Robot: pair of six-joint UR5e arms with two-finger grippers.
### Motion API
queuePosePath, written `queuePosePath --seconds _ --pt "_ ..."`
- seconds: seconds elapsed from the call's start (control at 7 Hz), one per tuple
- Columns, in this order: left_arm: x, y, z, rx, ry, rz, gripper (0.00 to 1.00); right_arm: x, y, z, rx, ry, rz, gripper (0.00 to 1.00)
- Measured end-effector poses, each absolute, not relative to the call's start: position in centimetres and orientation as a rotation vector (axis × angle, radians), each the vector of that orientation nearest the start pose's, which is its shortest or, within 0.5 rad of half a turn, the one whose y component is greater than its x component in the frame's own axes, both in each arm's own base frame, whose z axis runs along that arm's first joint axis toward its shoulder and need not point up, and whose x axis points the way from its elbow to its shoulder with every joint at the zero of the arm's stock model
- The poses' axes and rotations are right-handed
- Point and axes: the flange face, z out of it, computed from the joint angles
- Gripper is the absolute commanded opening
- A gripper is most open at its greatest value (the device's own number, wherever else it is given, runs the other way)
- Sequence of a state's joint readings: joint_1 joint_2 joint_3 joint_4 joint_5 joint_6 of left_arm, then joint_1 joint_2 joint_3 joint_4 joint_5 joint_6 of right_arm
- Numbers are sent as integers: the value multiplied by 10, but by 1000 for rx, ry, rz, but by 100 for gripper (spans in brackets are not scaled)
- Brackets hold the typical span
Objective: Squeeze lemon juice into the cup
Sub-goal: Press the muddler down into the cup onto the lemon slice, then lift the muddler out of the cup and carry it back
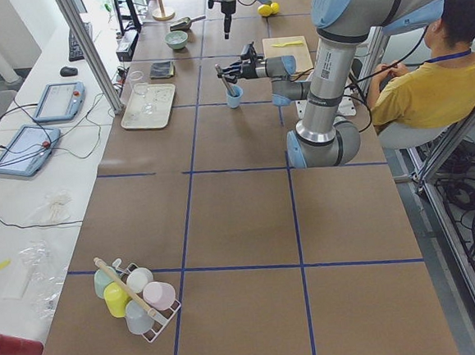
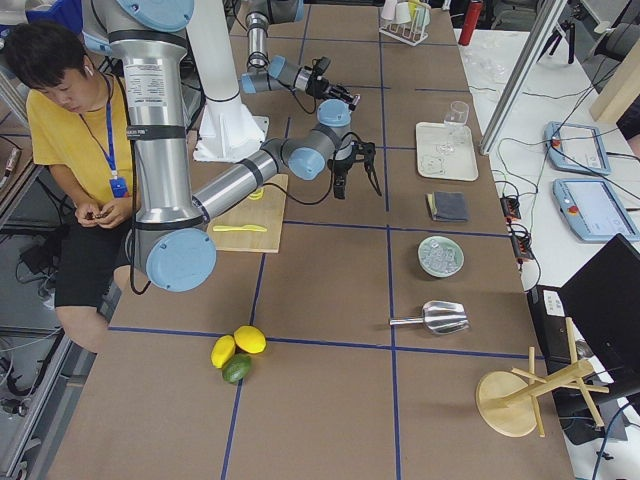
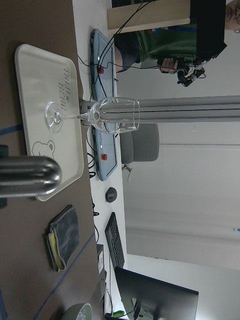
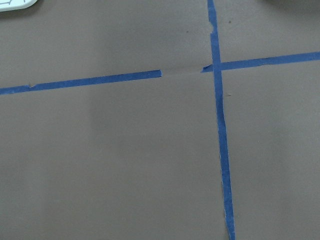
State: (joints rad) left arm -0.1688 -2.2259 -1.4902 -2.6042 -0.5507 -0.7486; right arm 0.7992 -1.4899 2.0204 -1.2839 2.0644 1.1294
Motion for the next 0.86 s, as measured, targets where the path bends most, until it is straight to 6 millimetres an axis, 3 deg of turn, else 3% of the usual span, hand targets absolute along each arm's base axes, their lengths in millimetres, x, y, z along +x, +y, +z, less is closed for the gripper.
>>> queuePosePath --seconds 0.43,0.86 --pt "574 -320 161 1348 919 -334 0 -288 -423 373 88 -925 134 100" --pt "504 -326 101 1458 928 -279 0 -283 -425 372 78 -937 135 100"
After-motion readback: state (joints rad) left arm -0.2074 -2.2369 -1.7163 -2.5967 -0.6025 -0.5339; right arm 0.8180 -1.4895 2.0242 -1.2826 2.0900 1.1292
